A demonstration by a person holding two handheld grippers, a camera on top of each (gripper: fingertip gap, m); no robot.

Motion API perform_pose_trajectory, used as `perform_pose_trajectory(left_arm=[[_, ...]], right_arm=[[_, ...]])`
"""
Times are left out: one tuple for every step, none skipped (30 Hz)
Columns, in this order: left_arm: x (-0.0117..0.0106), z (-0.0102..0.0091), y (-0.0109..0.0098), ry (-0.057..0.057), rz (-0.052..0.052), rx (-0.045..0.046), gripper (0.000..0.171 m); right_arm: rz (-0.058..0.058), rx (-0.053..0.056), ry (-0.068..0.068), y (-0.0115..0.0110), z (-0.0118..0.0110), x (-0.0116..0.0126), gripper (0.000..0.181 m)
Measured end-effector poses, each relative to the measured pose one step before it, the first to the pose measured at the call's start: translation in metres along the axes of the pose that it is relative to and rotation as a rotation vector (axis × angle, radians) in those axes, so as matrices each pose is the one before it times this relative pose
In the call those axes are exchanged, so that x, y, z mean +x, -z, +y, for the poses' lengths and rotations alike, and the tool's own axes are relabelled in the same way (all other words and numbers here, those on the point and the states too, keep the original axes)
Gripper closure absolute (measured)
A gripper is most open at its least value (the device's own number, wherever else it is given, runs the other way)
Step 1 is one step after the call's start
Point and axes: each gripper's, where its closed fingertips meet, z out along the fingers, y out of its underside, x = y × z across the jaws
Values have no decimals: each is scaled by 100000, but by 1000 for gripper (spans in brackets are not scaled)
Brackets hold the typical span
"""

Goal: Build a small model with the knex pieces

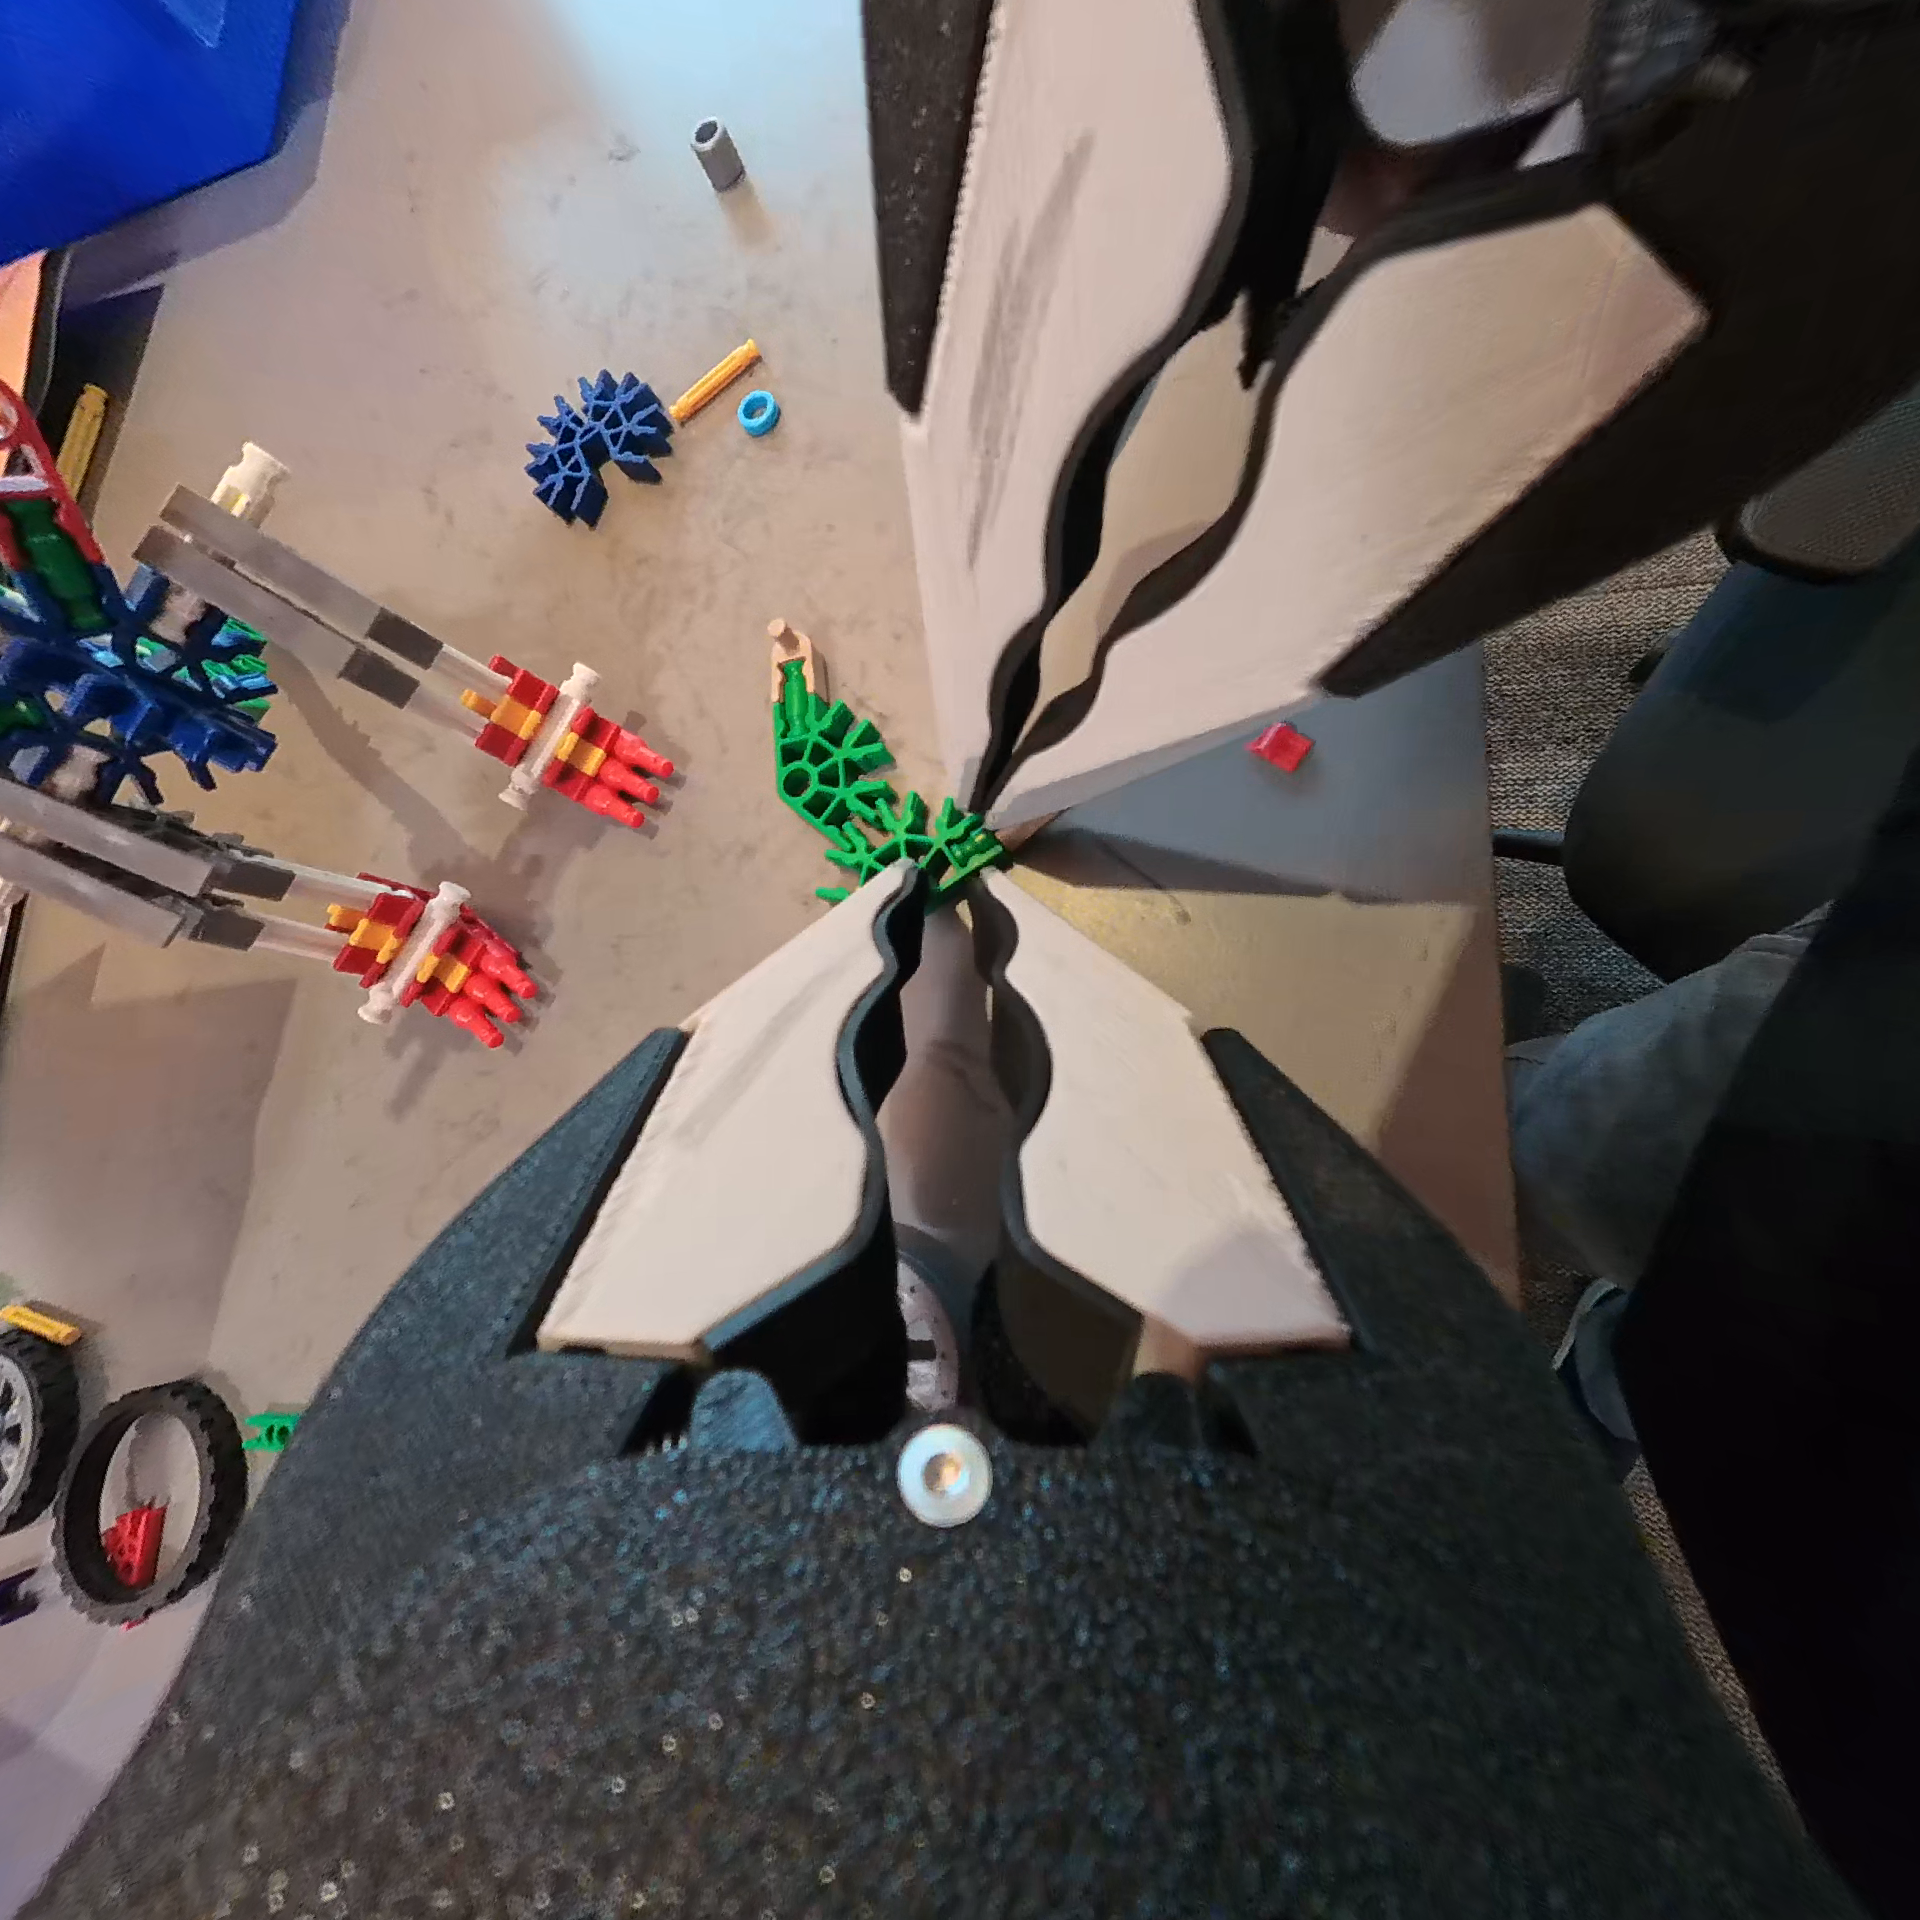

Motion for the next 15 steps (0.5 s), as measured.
perform_pose_trajectory(left_arm=[[5,-3,-6,-132,95,175,166],[9,-2,8,-38,100,169,166],[6,1,-7,56,148,216,166],[-2,-3,-1,13,129,142,166],[5,-5,-3,-34,50,36,166],[0,2,-2,-105,-29,-129,166],[10,6,4,409,-58,-185,166],[10,1,0,232,-267,13,166],[7,-3,0,-141,-251,176,166],[8,-2,-8,102,68,179,166],[9,-4,2,285,226,120,166],[13,2,4,110,46,41,166],[18,-7,1,-351,-280,72,166],[5,5,-2,-179,-257,13,166],[6,-2,-4,-40,-91,-160,166]], right_arm=[[2002,-259,2158,-30,17,-17,181],[1516,-108,1210,-18,56,-40,181],[419,584,-295,1,15,-21,181],[-737,757,-1909,-9,33,-11,181],[-226,674,-1262,-8,30,1,181],[1435,341,1194,-5,4,1,181],[2055,91,1787,5,-31,-9,181],[1404,72,967,10,-1,-13,181],[334,53,95,0,9,-3,181],[466,57,104,-6,-8,7,181],[1742,-79,1360,-2,-15,7,181],[2337,-445,2081,7,-17,-4,181],[1657,-685,1476,5,-17,1,181],[906,-604,426,1,-5,11,181],[655,-599,95,-1,4,5,181]])
